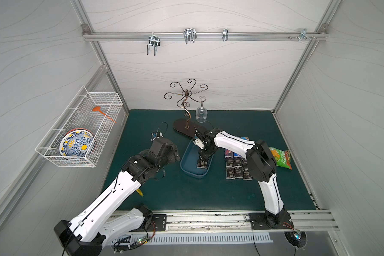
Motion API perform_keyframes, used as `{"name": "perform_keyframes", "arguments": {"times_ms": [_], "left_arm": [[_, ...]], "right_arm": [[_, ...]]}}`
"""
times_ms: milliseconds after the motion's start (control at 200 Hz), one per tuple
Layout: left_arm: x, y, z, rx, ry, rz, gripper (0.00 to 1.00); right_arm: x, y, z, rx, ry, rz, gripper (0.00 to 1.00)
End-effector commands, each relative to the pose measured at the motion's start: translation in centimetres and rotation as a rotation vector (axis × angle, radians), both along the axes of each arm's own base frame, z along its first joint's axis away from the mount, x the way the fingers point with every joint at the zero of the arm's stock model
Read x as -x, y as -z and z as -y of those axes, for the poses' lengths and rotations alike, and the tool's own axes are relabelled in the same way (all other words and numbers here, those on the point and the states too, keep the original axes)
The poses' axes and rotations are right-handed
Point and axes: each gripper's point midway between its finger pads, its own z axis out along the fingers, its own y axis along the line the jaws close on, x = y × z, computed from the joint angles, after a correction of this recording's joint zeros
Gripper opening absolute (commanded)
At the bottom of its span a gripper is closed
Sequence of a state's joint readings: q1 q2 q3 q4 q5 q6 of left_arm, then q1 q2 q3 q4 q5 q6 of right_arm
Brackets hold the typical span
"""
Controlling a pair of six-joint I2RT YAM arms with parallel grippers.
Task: Take the pocket tissues out of the storage box
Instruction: Move the pocket tissues to the storage box.
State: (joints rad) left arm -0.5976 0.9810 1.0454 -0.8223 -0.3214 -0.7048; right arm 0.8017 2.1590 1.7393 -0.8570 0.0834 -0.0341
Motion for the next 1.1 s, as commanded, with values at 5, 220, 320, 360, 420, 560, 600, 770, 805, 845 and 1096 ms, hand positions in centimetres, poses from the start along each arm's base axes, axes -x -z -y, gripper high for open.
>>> {"name": "perform_keyframes", "arguments": {"times_ms": [5, 220, 320, 360, 420, 560, 600, 770, 805, 845, 1096], "left_arm": [[-0.3, -1.7, -0.4, 0.001, -0.007, 0.051, 0.92], [-0.2, -2.2, -0.8, -0.012, -0.015, 0.060, 0.92], [-0.1, -2.4, -0.9, -0.011, -0.016, 0.064, 0.92], [-0.1, -2.5, -0.9, -0.011, -0.016, 0.065, 0.92], [-0.1, -2.5, -0.9, -0.011, -0.016, 0.064, 0.92], [-0.1, -2.5, -0.8, -0.007, -0.018, 0.061, 0.92], [-0.1, -2.5, -0.8, -0.007, -0.019, 0.061, 0.92], [-0.2, -2.5, -0.7, 0.001, -0.017, 0.061, 0.92], [-0.2, -2.4, -0.7, 0.003, -0.018, 0.060, 0.92], [-0.3, -2.3, -0.6, 0.003, -0.015, 0.058, 0.92], [-0.3, -2.2, -0.6, 0.002, -0.018, 0.058, 0.92]], "right_arm": [[-1.3, 1.1, -0.9, -0.014, 0.037, 0.000, 0.45], [-2.4, 1.4, -2.6, -0.056, 0.086, -0.003, 0.41], [-3.0, 1.2, -2.9, -0.071, 0.137, 0.006, 0.41], [-3.2, 1.0, -2.9, -0.081, 0.173, 0.004, 0.41], [-3.6, 0.4, -3.0, -0.117, 0.236, -0.009, 0.41], [-3.7, -2.0, -3.6, -0.239, 0.286, -0.026, 0.44], [-3.6, -2.9, -3.7, -0.263, 0.264, -0.014, 0.45], [-2.5, -4.7, -3.9, -0.258, 0.096, 0.043, 0.50], [-2.2, -4.5, -3.8, -0.231, 0.053, 0.054, 0.50], [-2.0, -4.1, -3.6, -0.194, 0.015, 0.068, 0.51], [-1.6, -0.2, -2.8, 0.047, -0.164, 0.163, 0.51]]}}
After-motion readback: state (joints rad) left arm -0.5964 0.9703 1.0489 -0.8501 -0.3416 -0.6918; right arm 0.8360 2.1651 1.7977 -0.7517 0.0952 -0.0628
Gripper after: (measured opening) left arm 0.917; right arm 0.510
